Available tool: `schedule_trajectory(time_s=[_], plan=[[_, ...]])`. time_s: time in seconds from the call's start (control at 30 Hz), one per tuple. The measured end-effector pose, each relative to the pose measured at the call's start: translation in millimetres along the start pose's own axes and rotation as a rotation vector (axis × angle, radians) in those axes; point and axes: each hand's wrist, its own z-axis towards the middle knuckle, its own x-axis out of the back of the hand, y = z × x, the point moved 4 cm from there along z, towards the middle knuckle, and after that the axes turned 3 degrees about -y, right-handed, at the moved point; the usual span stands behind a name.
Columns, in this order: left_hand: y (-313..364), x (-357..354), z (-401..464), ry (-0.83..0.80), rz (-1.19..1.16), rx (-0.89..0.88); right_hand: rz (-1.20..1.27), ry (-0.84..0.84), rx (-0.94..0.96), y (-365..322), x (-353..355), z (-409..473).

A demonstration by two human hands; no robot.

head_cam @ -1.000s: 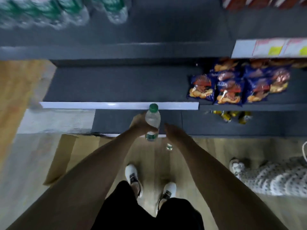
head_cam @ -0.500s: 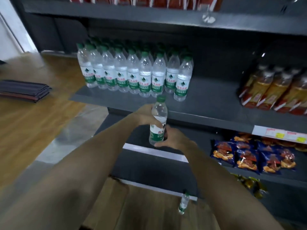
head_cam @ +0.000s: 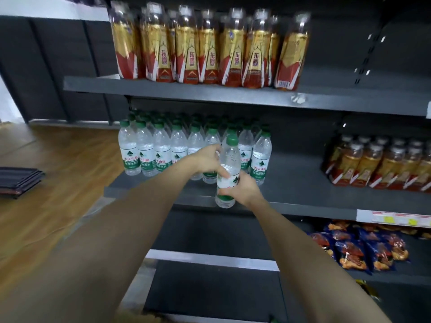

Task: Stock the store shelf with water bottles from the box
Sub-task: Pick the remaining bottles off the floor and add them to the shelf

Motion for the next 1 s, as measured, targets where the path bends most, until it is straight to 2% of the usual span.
schedule_trajectory(time_s=[0.1,0.27,0.5,0.73,0.87,1.0], plan=[[-1.0,15.3,9.6,-0.013,0.042,-0.021,-0.015,0.064,-0.032,4.1,14.1,12.1],[-13.2,23.3,31.9,0.117,0.172,-0.014,-0.031,0.136,-0.078,17.3,30.9,33.7],[-29.8,13.2,55.9,0.039,0.398,0.058,-0.114,0.138,-0.126,39.9,23.2,61.7],[-39.1,7.4,73.0,-0.006,0.517,0.106,-0.07,0.16,-0.12,52.5,15.8,76.2],[-36.7,5.1,80.4,-0.02,0.545,0.119,-0.059,0.122,-0.124,52.6,15.8,80.7],[-29.9,4.3,85.3,-0.068,0.569,0.136,-0.136,-0.039,-0.148,38.9,27.0,95.1]])
